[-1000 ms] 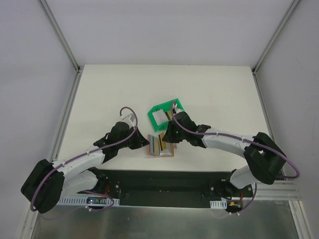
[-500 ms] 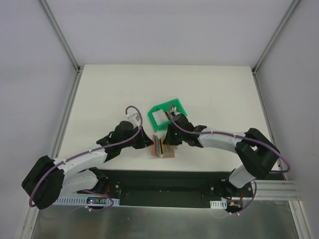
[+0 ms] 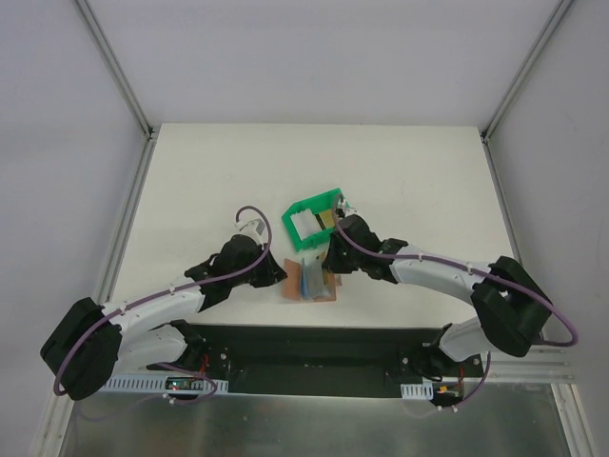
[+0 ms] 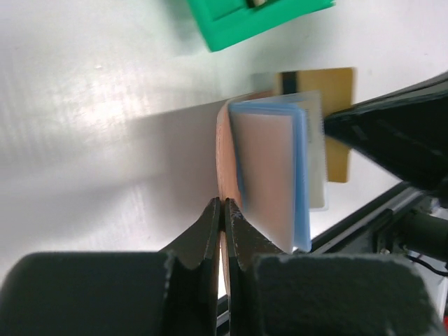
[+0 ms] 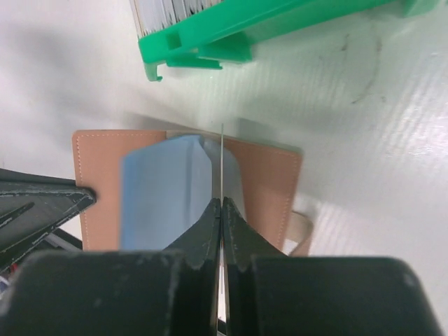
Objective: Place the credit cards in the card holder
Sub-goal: Insert the credit card into the card holder.
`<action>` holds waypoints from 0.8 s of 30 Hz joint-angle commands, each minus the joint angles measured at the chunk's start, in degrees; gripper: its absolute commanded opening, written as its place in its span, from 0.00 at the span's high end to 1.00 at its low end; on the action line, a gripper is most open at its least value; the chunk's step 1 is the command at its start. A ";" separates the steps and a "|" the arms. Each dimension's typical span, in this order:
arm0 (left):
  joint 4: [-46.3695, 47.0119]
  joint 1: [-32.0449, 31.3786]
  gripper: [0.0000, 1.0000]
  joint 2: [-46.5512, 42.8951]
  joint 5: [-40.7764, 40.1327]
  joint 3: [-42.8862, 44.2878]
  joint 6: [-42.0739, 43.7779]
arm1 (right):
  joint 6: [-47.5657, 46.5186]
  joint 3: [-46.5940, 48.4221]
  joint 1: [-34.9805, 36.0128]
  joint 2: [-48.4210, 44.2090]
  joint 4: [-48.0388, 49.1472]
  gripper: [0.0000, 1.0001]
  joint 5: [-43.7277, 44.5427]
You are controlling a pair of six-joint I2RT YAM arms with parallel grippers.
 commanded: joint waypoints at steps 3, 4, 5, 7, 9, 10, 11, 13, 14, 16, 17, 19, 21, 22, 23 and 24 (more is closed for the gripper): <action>-3.59 -0.43 1.00 -2.34 -4.92 -2.15 -0.58 | -3.31 2.42 -0.54 -4.24 -5.47 1.00 5.16; -3.59 -0.43 1.00 -2.25 -5.01 -2.24 -0.50 | -3.58 2.69 -0.63 -4.42 -6.09 1.00 5.16; -3.59 -0.43 1.00 -1.99 -5.01 -2.24 -0.32 | -3.84 2.86 -0.54 -4.94 -6.18 0.99 4.90; -3.59 -0.43 1.00 -1.38 -5.19 -2.24 -0.32 | -4.19 3.13 -0.63 -5.47 -6.44 1.00 4.89; -3.59 -0.34 1.00 -0.76 -5.28 -2.41 -0.67 | -4.28 4.09 -0.37 -6.17 -8.28 1.00 6.12; -3.59 -0.34 1.00 -0.59 -5.28 -2.50 -0.67 | -4.80 4.44 -0.28 -6.88 -9.16 1.00 7.17; -3.59 -0.43 1.00 -0.32 -5.28 -2.50 -0.58 | -5.07 4.71 -0.19 -7.58 -10.21 1.00 8.92; -3.68 -0.43 1.00 0.03 -5.28 -2.50 -0.85 | -5.95 4.80 -0.28 -9.95 -10.75 1.00 11.65; -3.59 -0.43 1.00 0.21 -5.28 -2.59 -0.93 | -6.21 4.97 -0.28 -10.74 -11.27 1.00 12.45; -3.59 -0.43 1.00 0.12 -5.28 -2.59 -0.94 | -6.65 5.59 -0.28 -11.98 -11.54 1.00 12.19; -3.59 -0.43 1.00 0.12 -5.28 -2.67 -1.02 | -6.66 5.59 -0.19 -12.42 -10.84 1.00 10.89; -3.50 -0.43 1.00 0.29 -6.67 -2.76 -1.29 | -5.87 4.19 -0.19 -12.25 -6.64 1.00 5.46; -2.98 -0.43 1.00 0.91 -6.94 -3.03 -1.63 | -3.51 2.87 -0.37 -10.23 -2.07 1.00 -0.61; -2.71 -0.43 1.00 1.52 -7.03 -3.11 -1.81 | -2.10 2.00 -0.28 -8.57 0.21 1.00 -4.90; -2.10 -0.43 1.00 2.05 -6.77 -3.12 -2.16 | -0.61 1.20 -0.19 -6.81 2.76 0.99 -7.21; -1.57 -0.43 1.00 2.66 -6.60 -3.20 -2.34 | 0.89 0.24 -0.28 -5.49 5.92 1.00 -9.41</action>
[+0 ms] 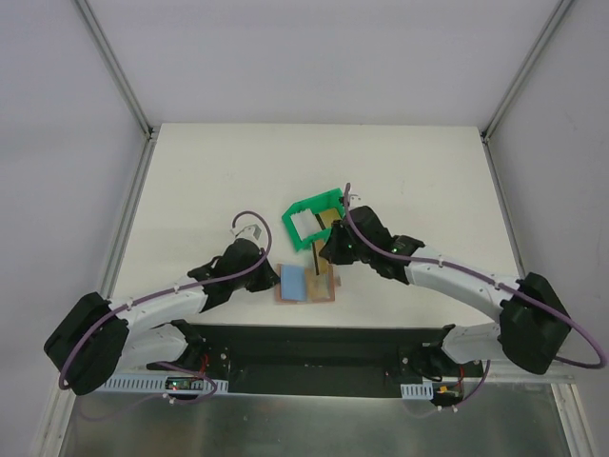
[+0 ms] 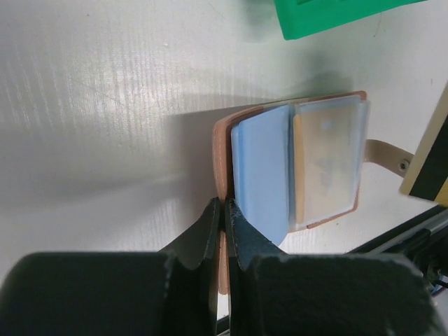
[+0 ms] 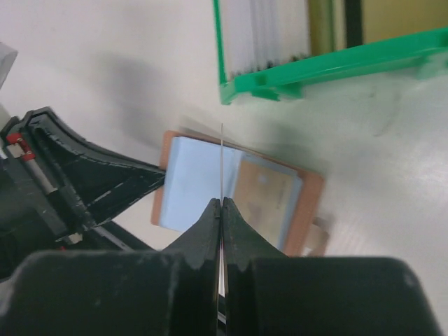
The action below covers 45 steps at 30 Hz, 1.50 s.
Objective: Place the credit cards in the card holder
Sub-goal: Insert the credit card into the card holder.
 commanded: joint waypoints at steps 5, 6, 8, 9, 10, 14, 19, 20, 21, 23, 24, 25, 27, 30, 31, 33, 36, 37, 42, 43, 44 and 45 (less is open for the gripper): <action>2.50 -0.43 1.00 4.01 -2.29 -1.72 -3.20 | 9.71 -7.37 -0.28 8.75 19.73 1.00 -15.96; 2.77 -0.43 1.00 4.10 -2.55 -2.07 -3.64 | 10.15 -8.16 -0.37 9.19 20.53 1.00 -16.14; 3.12 -0.43 1.00 4.28 -3.26 -2.68 -4.52 | 11.47 -9.57 -0.98 9.72 22.55 1.00 -17.28; 3.21 -0.43 1.00 4.45 -3.26 -2.77 -4.87 | 12.08 -10.54 -1.24 9.89 23.86 1.00 -17.63; 3.38 -0.43 1.00 4.63 -3.09 -2.95 -5.05 | 13.04 -11.33 -1.59 10.07 25.01 1.00 -18.07; 4.17 -0.43 1.00 4.98 -2.82 -3.39 -5.75 | 15.33 -14.14 -2.12 11.56 28.27 1.00 -19.22; 4.44 -0.43 1.00 5.15 -2.73 -3.83 -6.10 | 17.01 -16.34 -2.74 12.97 31.78 1.00 -19.22; 4.53 -0.43 1.00 5.07 -2.56 -4.00 -6.19 | 17.27 -16.52 -2.91 13.14 32.31 1.00 -19.30; 4.70 -0.43 1.00 5.15 -2.64 -4.09 -6.19 | 17.27 -16.70 -3.09 13.41 32.75 1.00 -19.30; 4.79 -0.43 1.00 5.15 -2.56 -4.09 -6.19 | 17.27 -17.05 -3.79 13.85 33.36 1.00 -19.48; 4.79 -0.43 1.00 5.07 -2.56 -4.18 -6.28 | 17.27 -17.14 -4.14 14.11 33.72 1.00 -19.65; 4.96 -0.43 1.00 5.15 -2.47 -4.18 -6.19 | 17.27 -17.22 -4.49 14.46 34.07 1.00 -19.83; 5.23 -0.43 1.00 5.24 -2.38 -4.27 -6.11 | 17.45 -17.49 -4.93 15.43 34.77 1.00 -20.09; 5.32 -0.43 1.00 5.24 -2.20 -4.18 -6.02 | 17.62 -17.66 -5.11 16.48 35.65 1.00 -20.62; 5.32 -0.43 1.00 5.16 -2.20 -4.18 -5.93 | 17.54 -17.58 -5.11 16.92 35.83 0.99 -20.88; 5.41 -0.34 1.00 5.33 -2.21 -4.18 -5.84 | 17.62 -17.58 -5.11 17.71 36.27 1.00 -21.67; 5.49 -0.34 1.00 5.42 -2.12 -4.01 -5.75 | 18.68 -18.19 -5.03 18.24 37.14 1.00 -21.85; 5.49 -0.43 1.00 5.59 -2.12 -3.92 -5.84 | 18.94 -18.28 -4.94 18.42 37.23 1.00 -22.03; 5.84 -0.43 1.00 5.77 -2.03 -3.92 -5.84 | 19.73 -18.63 -4.94 18.59 36.71 1.00 -21.41; 5.93 -0.43 1.00 5.77 -1.85 -3.92 -5.75 | 19.65 -18.46 -4.85 18.86 36.36 1.00 -21.41; 5.93 -0.43 1.00 5.77 -1.85 -3.92 -5.75 | 19.82 -18.46 -4.85 18.86 35.92 1.00 -21.15; 6.02 -0.43 1.00 5.68 -1.85 -3.83 -5.75 | 19.56 -18.63 -4.85 18.60 35.83 1.00 -20.72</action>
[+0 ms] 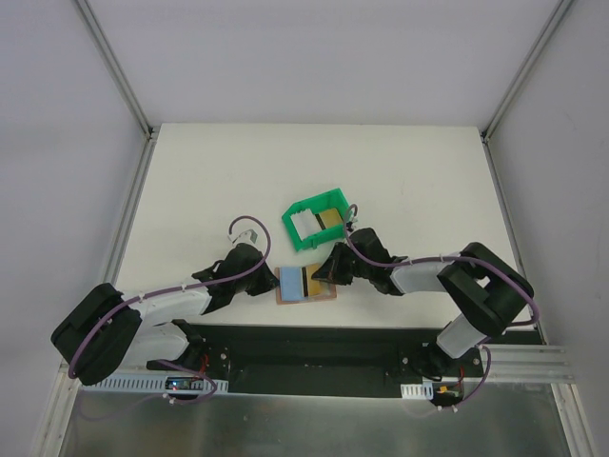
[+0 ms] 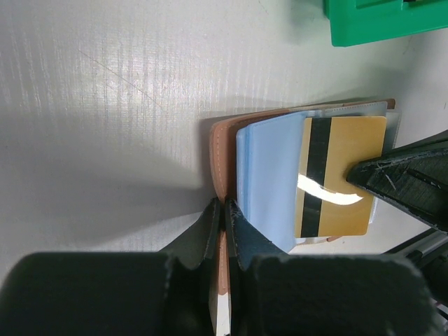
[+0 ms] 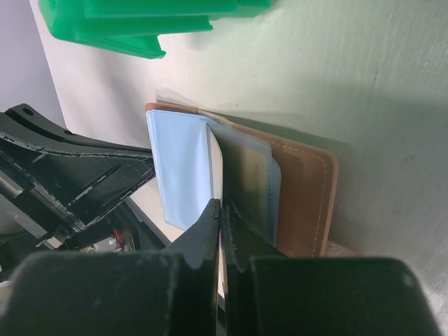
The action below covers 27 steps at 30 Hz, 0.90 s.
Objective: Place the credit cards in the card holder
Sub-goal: Insert the credit card into the card holder.
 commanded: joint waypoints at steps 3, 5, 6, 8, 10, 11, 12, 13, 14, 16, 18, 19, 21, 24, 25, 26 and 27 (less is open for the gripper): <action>-0.27 -0.45 1.00 0.70 -0.74 -0.79 0.37 | -1.51 -0.64 0.20 0.37 -3.03 1.00 3.09; -0.27 -0.45 1.00 0.44 -0.83 -0.97 0.37 | -1.87 -0.64 0.02 -0.77 -5.14 1.00 4.50; -0.36 -0.45 1.00 0.35 -0.83 -0.97 0.28 | -2.05 -0.99 0.02 -1.48 -5.32 1.00 5.38; -0.19 -0.45 1.00 0.35 -0.83 -0.97 0.28 | -3.36 -0.30 0.02 -2.36 -7.77 1.00 6.35; -0.19 -0.45 1.00 0.52 -0.83 -0.97 0.28 | -3.63 0.15 0.11 -1.66 -8.75 1.00 6.18; -0.19 -0.45 1.00 0.70 -0.83 -0.79 0.37 | -3.19 0.06 0.11 -1.48 -8.67 1.00 6.18; -0.19 -0.45 1.00 0.78 -0.65 -0.71 0.37 | -3.19 -0.11 0.11 -1.40 -8.40 1.00 6.09; -0.19 -0.45 1.00 0.87 -0.74 -0.62 0.54 | -3.10 -0.11 0.11 -1.31 -8.49 1.00 6.00; -0.19 -0.36 1.00 0.79 -0.65 -0.53 0.54 | -3.19 -0.11 0.11 -1.39 -8.75 1.00 6.26; -0.19 -0.45 1.00 0.87 -0.56 -0.62 0.45 | -3.28 -0.20 0.28 -1.83 -9.02 1.00 6.53; -0.19 -0.45 1.00 0.70 -0.65 -0.62 0.45 | -3.98 1.19 0.29 -0.87 -10.24 1.00 5.57; -0.01 -0.36 1.00 0.78 -0.56 -0.62 0.37 | -3.98 1.64 0.55 0.00 -10.42 1.00 4.87; 0.08 -0.45 1.00 0.79 -0.56 -0.53 0.63 | -3.46 2.34 0.90 1.76 -9.99 1.00 3.64; -0.01 -0.45 1.00 0.87 -0.48 -0.44 0.54 | -3.19 2.79 0.99 2.74 -9.81 1.00 2.75; -0.01 -0.45 1.00 0.96 -0.39 -0.35 0.63 | -2.93 2.79 1.16 2.65 -9.72 1.00 2.84; 0.08 -0.45 1.00 0.96 -0.39 -0.35 0.63 | -2.93 2.79 1.25 2.74 -9.81 1.00 2.84; -0.01 -0.45 1.00 1.05 -0.47 -0.35 0.63 | -2.75 2.79 1.25 2.65 -9.72 1.00 2.84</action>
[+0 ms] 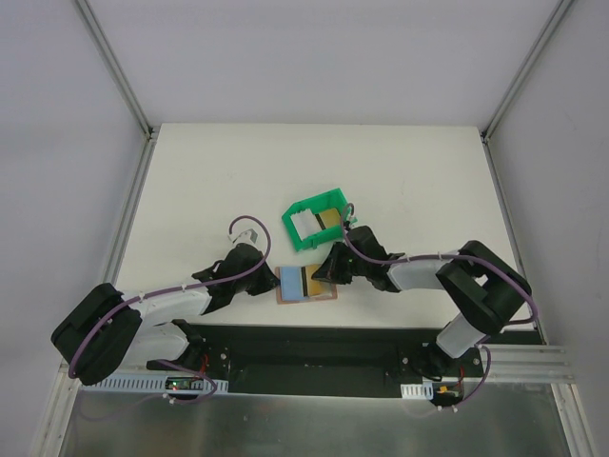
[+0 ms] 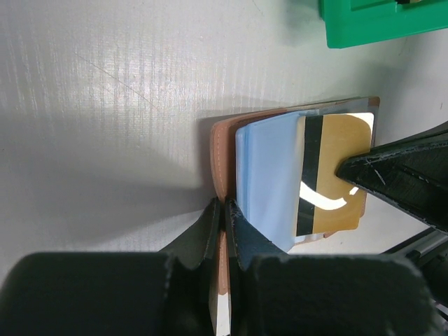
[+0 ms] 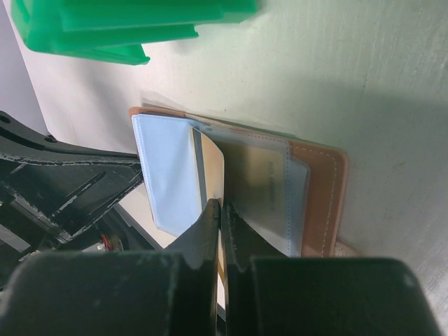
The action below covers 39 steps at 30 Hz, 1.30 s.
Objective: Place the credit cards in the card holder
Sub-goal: Insert the credit card into the card holder.
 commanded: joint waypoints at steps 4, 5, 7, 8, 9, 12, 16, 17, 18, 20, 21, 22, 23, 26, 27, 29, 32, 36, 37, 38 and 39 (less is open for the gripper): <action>-0.29 -0.45 1.00 1.38 -0.43 -0.07 0.54 | -0.89 1.02 1.17 2.56 -4.58 1.00 0.41; -0.21 -0.45 1.00 1.55 -0.26 -0.07 0.63 | -0.54 1.11 1.34 2.74 -4.15 1.00 0.15; -0.20 -0.45 1.00 1.47 -0.17 -0.07 0.46 | 0.69 1.02 1.34 3.27 -3.18 1.00 0.23; -0.12 -0.45 1.00 1.38 -0.25 -0.16 0.54 | 1.39 0.67 1.43 3.53 -1.87 1.00 0.23; -0.12 -0.45 1.00 1.29 -0.26 -0.16 0.54 | 2.35 0.41 1.52 3.79 -0.81 1.00 0.32; -0.12 -0.45 1.00 0.94 -0.26 -0.24 0.45 | 3.94 0.66 1.61 5.20 1.22 1.00 -0.38; -0.12 -0.45 1.00 0.59 -0.34 -0.42 0.28 | 4.12 1.81 1.87 6.70 1.57 0.94 -1.44; -0.20 -0.45 1.00 0.50 -0.34 -0.42 0.37 | 4.03 1.20 1.78 6.09 1.57 0.89 -0.57; -0.38 -0.45 1.00 0.24 -0.43 -0.42 0.45 | 3.51 0.67 1.70 5.21 1.22 0.84 0.49; -0.38 -0.45 1.00 -0.38 -0.69 -0.77 0.28 | 0.80 0.67 1.35 1.88 -2.98 0.73 3.29; -0.38 -0.45 1.00 -0.55 -0.78 -0.95 0.28 | -0.96 1.10 1.34 0.21 -6.39 0.69 5.14; -0.38 -0.45 1.00 -0.64 -0.78 -0.95 0.28 | -2.46 1.80 1.34 -1.29 -9.13 0.60 6.55; -0.56 -0.45 1.00 -0.82 -0.87 -0.95 0.37 | -3.95 2.51 1.26 -2.52 -12.02 0.55 8.13; -0.47 -0.45 1.00 -0.73 -0.78 -0.95 0.45 | -5.81 3.39 1.34 -4.55 -15.56 0.51 9.98; -0.47 -0.45 1.00 -0.73 -0.61 -0.86 0.54 | -5.90 3.39 1.52 -4.73 -15.48 0.51 9.64; -0.56 -0.45 1.00 -0.64 -0.52 -0.77 0.63 | -6.08 3.74 1.69 -3.68 -14.26 0.51 7.71; -0.47 -0.45 1.00 -0.55 -0.43 -0.68 0.81 | -6.43 4.97 2.83 -1.66 -12.50 0.55 4.99; -0.56 -0.45 1.00 -0.73 -0.34 -0.77 0.72 | -6.43 7.52 4.07 1.24 -12.67 0.59 2.70; -0.38 -0.45 1.00 -0.56 -0.34 -0.77 0.63 | -6.25 8.04 4.24 2.20 -12.49 0.61 1.91; -0.47 -0.45 1.00 -0.55 -0.26 -0.68 0.72 | -6.25 8.49 4.50 2.91 -12.23 0.62 1.21; -0.38 -0.45 1.00 -0.55 -0.26 -0.68 0.72 | -6.25 8.84 4.59 3.53 -11.97 0.63 0.59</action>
